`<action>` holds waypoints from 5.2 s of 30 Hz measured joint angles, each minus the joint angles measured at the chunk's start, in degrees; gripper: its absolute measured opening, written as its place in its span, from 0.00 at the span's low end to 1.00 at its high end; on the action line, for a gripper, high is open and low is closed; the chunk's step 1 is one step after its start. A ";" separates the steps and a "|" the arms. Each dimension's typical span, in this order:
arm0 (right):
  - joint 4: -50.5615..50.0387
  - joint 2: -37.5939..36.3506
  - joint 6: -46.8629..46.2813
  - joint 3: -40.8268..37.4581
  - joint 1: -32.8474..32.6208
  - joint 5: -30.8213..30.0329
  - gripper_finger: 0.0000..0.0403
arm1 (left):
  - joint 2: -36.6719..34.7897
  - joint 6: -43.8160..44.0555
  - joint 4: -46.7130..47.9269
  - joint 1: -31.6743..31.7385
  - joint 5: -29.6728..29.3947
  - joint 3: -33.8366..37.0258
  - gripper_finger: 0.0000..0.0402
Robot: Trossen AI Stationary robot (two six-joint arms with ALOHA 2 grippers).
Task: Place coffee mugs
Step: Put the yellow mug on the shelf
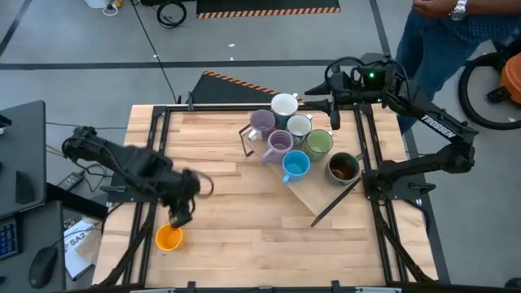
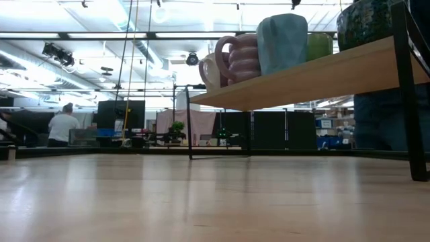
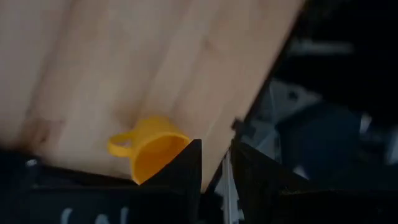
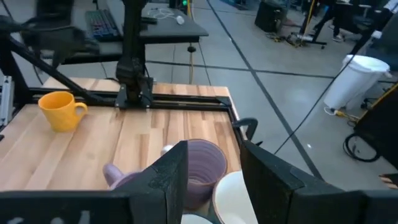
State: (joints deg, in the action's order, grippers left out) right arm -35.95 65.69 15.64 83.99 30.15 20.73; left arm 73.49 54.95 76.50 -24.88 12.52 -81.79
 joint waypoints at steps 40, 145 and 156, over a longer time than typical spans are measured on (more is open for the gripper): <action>-2.29 -0.44 -10.15 0.02 -4.20 -0.66 0.36 | 14.54 -18.14 -23.86 -30.10 -6.32 21.91 0.49; -5.33 -0.81 -5.44 0.02 -3.43 4.85 0.36 | 17.30 -30.31 -18.55 19.59 -7.22 4.33 0.48; -5.42 -0.81 -6.76 0.02 -3.44 4.85 0.36 | 11.21 -34.61 -19.22 21.22 -7.33 14.35 0.41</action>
State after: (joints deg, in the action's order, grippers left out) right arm -41.37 64.88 8.88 84.01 26.71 25.58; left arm 84.70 20.34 57.27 -3.65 5.19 -67.44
